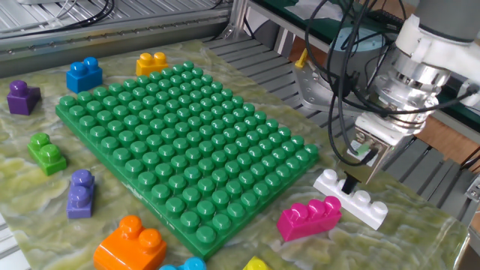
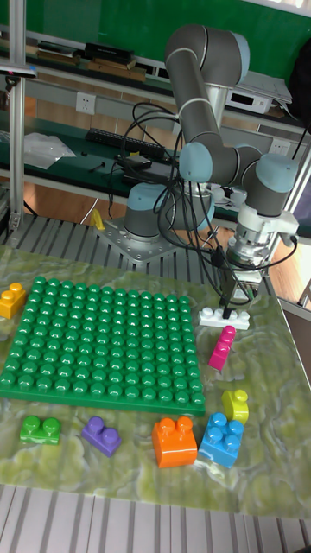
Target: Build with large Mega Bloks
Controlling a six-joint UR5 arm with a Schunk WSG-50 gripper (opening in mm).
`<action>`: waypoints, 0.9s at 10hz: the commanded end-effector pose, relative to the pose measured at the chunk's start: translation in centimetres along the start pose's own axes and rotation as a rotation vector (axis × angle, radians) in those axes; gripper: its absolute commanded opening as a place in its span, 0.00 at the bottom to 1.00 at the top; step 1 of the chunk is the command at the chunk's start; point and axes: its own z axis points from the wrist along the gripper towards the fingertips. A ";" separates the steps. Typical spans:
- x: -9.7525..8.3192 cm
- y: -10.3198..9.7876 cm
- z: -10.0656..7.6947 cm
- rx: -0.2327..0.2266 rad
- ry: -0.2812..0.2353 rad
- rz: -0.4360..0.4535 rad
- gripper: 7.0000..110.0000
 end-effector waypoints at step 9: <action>-0.2 -0.1 2.4 0.016 0.025 0.029 0.36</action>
